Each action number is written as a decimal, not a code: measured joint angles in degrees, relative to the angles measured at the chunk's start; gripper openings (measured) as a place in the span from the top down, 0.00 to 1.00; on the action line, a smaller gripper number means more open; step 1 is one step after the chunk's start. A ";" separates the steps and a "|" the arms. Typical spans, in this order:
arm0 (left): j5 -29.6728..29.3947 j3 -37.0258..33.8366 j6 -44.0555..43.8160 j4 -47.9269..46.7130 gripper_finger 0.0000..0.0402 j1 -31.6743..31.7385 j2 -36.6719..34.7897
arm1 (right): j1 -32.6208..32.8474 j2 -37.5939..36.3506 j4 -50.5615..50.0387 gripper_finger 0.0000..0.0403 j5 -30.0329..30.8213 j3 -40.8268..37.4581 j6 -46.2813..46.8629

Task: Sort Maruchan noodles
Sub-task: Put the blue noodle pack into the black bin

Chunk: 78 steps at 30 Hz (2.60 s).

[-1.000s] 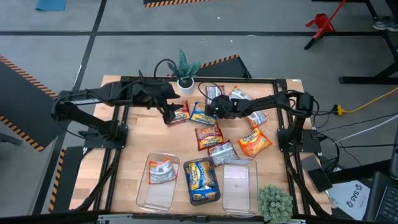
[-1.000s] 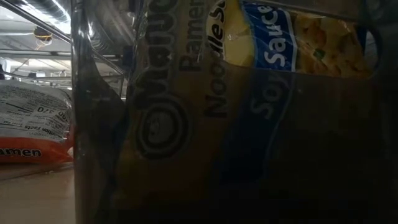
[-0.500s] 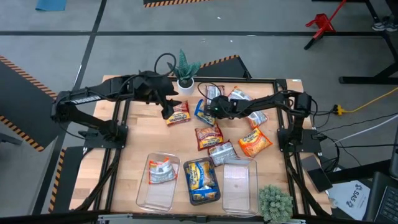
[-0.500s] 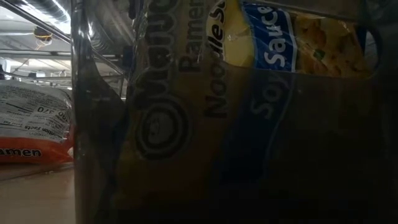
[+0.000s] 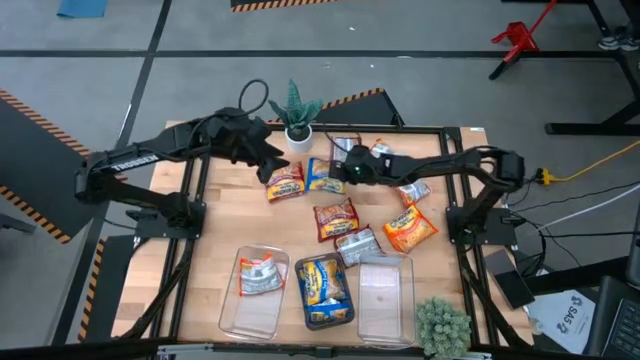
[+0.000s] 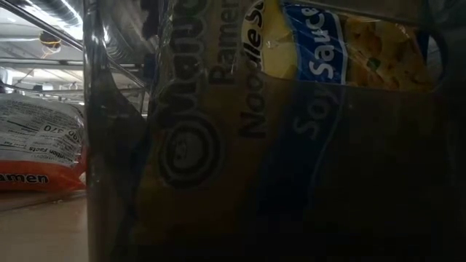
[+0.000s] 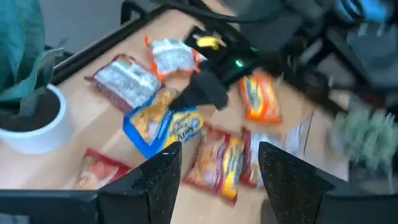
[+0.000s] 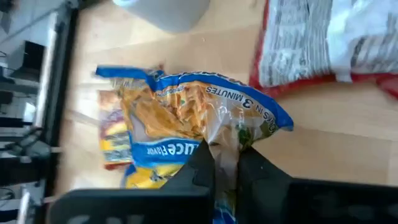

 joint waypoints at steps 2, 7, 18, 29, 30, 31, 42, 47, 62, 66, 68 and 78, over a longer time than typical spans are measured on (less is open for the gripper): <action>0.17 -5.55 -3.92 4.74 0.49 0.84 -2.78 | 0.23 -1.48 -0.37 0.99 0.99 0.02 -0.69; 1.65 -20.67 -15.37 21.91 0.49 2.77 -7.25 | 0.88 -4.12 -0.94 0.99 0.88 0.02 -1.62; 2.68 -39.99 -29.99 49.38 0.49 3.06 -7.41 | 1.67 -6.46 1.98 0.99 -0.04 0.04 -3.10; -4.66 -40.50 -22.49 49.83 0.49 -0.33 -6.93 | 1.92 -6.48 11.37 0.99 -4.80 0.04 -3.06; -5.36 -40.50 -22.21 49.85 0.49 -0.71 -6.93 | 1.92 -6.48 11.99 0.99 -5.19 0.04 -3.03; -6.01 -40.50 -21.93 49.83 0.49 -1.05 -6.93 | 1.92 -6.50 12.48 0.99 -5.28 0.04 -3.03; -7.81 -40.47 -21.69 50.19 0.49 -2.54 -6.93 | 2.76 -6.50 18.43 0.99 -8.18 0.04 -3.08; -7.88 -40.45 -22.33 53.35 0.49 -3.94 -6.93 | 3.89 -6.52 19.41 0.99 -8.69 0.11 -3.08; -9.40 -40.39 -25.73 59.85 0.49 -10.35 -0.54 | 6.41 -6.52 22.19 0.99 -10.25 0.11 -4.40; -9.52 -40.39 -26.95 61.41 0.52 -11.02 -0.57 | 7.24 -6.52 22.20 0.96 -11.15 0.11 -6.57; -10.10 -40.39 -27.53 61.31 0.57 -11.38 -0.57 | 7.33 -6.52 22.15 0.92 -11.48 0.11 -7.86; -13.82 -40.41 -29.23 61.95 0.72 -14.54 -0.66 | 7.05 -6.95 21.70 0.81 -17.36 0.11 -14.00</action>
